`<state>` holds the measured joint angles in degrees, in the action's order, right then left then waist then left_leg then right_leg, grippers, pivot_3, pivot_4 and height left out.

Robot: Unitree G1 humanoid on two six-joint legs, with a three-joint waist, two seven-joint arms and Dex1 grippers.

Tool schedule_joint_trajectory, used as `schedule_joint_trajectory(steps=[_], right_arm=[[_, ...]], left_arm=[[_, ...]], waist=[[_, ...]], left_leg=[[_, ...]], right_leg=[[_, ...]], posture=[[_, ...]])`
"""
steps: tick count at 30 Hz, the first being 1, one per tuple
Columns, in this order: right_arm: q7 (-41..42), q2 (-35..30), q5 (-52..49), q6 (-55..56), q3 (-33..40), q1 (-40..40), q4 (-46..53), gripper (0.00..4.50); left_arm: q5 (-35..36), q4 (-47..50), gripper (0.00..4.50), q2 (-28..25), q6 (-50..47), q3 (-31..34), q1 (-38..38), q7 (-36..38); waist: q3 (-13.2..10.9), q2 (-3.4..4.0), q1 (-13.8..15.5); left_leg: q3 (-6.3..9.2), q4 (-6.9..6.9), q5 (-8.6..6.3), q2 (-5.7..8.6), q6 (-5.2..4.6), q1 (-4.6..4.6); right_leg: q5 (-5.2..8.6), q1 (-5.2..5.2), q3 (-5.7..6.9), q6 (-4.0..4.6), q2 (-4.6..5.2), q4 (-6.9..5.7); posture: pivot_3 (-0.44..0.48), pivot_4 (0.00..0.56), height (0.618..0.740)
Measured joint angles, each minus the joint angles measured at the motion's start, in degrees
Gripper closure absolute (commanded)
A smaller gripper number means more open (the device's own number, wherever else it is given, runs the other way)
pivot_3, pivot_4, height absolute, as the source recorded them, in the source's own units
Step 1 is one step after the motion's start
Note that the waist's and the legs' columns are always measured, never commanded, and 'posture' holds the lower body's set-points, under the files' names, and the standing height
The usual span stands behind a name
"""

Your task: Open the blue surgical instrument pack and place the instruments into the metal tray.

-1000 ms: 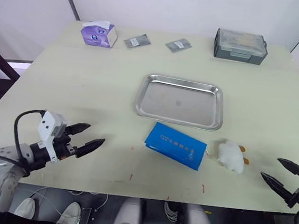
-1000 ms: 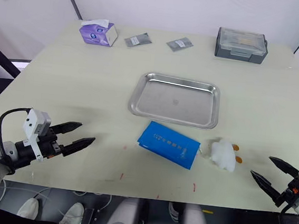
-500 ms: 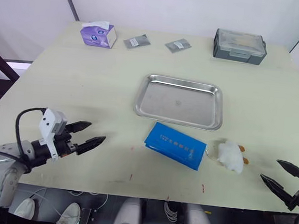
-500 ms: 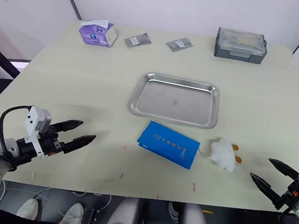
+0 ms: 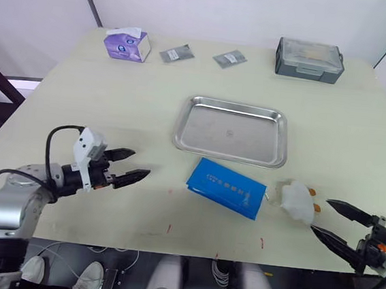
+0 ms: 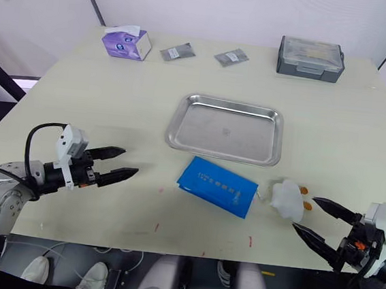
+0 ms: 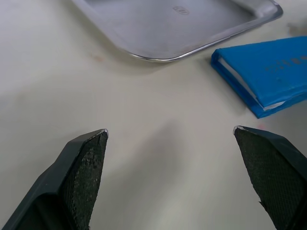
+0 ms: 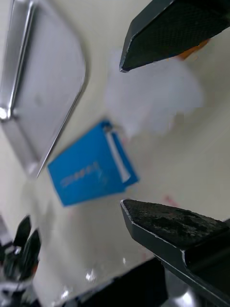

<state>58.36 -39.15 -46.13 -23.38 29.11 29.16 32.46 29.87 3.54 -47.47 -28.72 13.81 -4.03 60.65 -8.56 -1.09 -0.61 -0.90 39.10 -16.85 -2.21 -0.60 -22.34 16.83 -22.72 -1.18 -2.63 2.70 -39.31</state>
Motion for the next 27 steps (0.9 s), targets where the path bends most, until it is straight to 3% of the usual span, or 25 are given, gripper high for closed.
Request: schedule_joint_trajectory(steps=[1,2,3,7,9,10,13,14,27], right_arm=[[-0.83,-0.09,-0.54,-0.84,-0.86,-0.32,1.19,0.83],[-1.54,-0.11,-1.26,-1.66,-2.76,-0.81,3.19,1.58],[-2.47,-0.17,-1.93,-2.61,-3.56,-1.02,4.38,1.79],[-5.35,-0.45,-2.12,-5.35,-7.20,-1.61,7.31,3.47],[-6.55,-0.41,-1.67,-6.21,-9.29,-2.07,8.08,3.99],[-7.70,-0.44,-1.10,-6.86,-10.80,-2.57,8.33,4.42],[-10.64,-1.02,0.76,-8.95,-13.08,-3.81,8.33,4.50],[-13.91,-1.03,4.78,-9.46,-17.77,-6.00,8.66,4.50],[-18.94,-0.78,18.92,-7.38,-28.45,-12.17,2.83,4.50]], left_arm=[[-0.53,-1.06,0.81,-0.25,0.17,-1.17,-1.14,0.89],[-0.74,-2.20,1.53,-0.31,0.38,-2.48,-2.46,1.83],[-1.19,-3.03,1.73,-0.30,0.51,-3.65,-3.67,2.65],[-2.82,-6.83,3.30,0.40,1.58,-6.81,-8.62,4.34],[-3.60,-8.32,3.76,1.08,2.32,-8.18,-10.61,4.99],[-4.55,-9.82,4.24,1.67,3.50,-9.79,-12.10,5.71],[-7.15,-13.66,4.42,3.09,6.18,-13.21,-14.63,7.95],[-9.75,-19.89,4.42,6.10,9.13,-17.19,-20.38,10.69],[-14.23,-28.96,4.42,12.15,14.68,-23.37,-27.96,16.48]], waist=[[0.00,0.00,0.02],[0.00,0.00,0.01],[0.00,0.00,0.01],[-0.01,-0.02,0.15],[0.00,-0.03,0.25],[0.00,-0.03,0.23],[0.00,-0.04,-0.02],[-0.01,-0.04,0.07],[0.00,-0.06,-0.04]], left_leg=[[0.01,0.00,0.00,0.05,0.00,0.00],[0.02,0.01,0.00,0.06,0.00,0.00],[0.02,0.02,0.00,0.06,0.00,-0.01],[0.11,0.05,0.00,0.10,0.00,-0.07],[0.13,0.09,0.00,0.12,0.00,-0.10],[0.11,0.11,0.00,0.13,0.00,-0.10],[0.12,0.11,0.00,0.13,0.00,-0.12],[0.18,0.15,0.00,0.15,0.00,-0.14],[0.34,0.25,0.00,0.16,-0.01,-0.26]], right_leg=[[0.00,0.00,0.02,0.00,-0.01,0.00],[0.00,0.01,0.04,0.00,-0.01,0.00],[0.00,0.01,0.03,0.00,-0.01,0.00],[0.00,0.00,0.14,0.00,-0.02,0.02],[0.00,0.01,0.17,0.00,-0.03,0.02],[0.00,0.00,0.13,-0.01,-0.03,0.03],[-0.01,0.00,0.13,-0.01,-0.04,0.06],[-0.01,0.00,0.21,-0.01,-0.07,0.01],[-0.01,-0.01,0.30,-0.01,-0.10,0.05]], posture=[[0.000,0.150,0.740],[0.000,0.150,0.740],[0.000,0.150,0.740],[0.000,0.150,0.740],[0.000,0.150,0.740],[0.000,0.150,0.740],[0.000,0.150,0.740],[0.000,0.150,0.740],[0.000,0.150,0.740]])
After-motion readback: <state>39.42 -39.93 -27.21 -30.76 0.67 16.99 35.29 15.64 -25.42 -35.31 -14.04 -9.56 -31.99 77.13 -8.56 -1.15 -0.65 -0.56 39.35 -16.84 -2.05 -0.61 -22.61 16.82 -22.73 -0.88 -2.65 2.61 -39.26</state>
